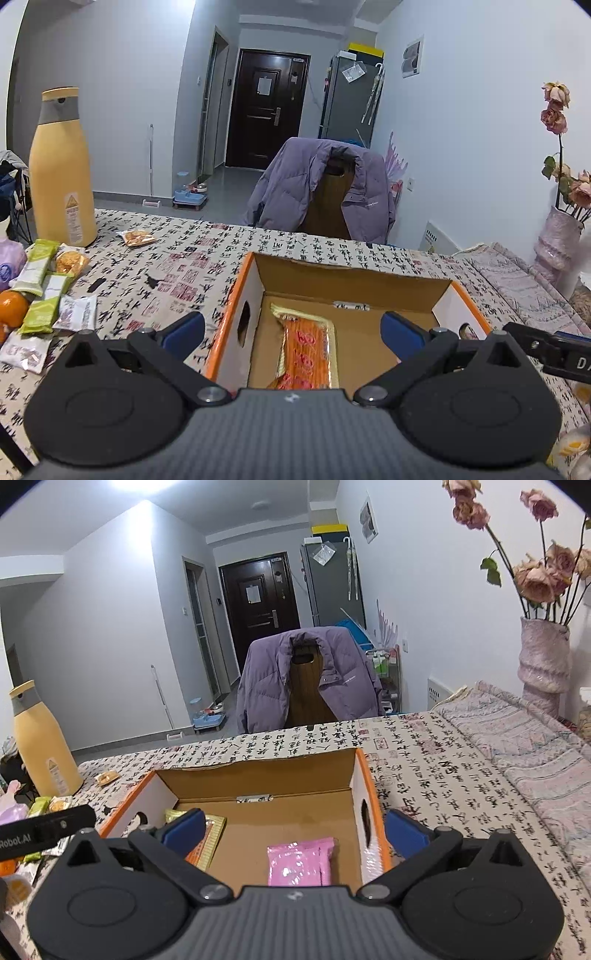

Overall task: Organize snacks
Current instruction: 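Grasp the white sachet with the left gripper while the right grasps the green bar packet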

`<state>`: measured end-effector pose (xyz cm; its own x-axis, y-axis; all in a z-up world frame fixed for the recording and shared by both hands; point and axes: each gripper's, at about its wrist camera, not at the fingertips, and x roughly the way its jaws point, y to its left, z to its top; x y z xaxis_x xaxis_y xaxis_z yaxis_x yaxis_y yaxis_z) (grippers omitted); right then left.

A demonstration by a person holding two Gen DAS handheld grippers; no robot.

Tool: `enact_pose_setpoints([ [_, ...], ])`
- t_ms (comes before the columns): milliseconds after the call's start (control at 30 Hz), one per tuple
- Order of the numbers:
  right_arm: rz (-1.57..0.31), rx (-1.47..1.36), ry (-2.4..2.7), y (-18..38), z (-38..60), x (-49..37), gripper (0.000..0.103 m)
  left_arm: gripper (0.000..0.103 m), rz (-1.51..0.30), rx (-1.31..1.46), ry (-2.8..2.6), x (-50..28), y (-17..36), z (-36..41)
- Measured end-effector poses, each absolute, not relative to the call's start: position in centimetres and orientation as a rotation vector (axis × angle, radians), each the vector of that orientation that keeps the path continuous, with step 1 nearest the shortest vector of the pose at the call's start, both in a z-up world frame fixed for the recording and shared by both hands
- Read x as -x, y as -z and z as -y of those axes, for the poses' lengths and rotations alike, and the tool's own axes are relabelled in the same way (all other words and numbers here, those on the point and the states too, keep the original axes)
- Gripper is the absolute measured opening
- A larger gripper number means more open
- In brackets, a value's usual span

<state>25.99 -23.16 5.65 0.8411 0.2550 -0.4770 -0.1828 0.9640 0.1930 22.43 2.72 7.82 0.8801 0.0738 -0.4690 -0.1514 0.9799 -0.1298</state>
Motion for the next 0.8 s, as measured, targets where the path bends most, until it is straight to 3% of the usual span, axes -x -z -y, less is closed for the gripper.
enact_pose_setpoints([
  [800,-0.522,-0.063,-0.195,-1.5,27.9,-12.7,0.103,0.103,-0.543,0.149,-0.091,-11.3,-3.6,-3.6],
])
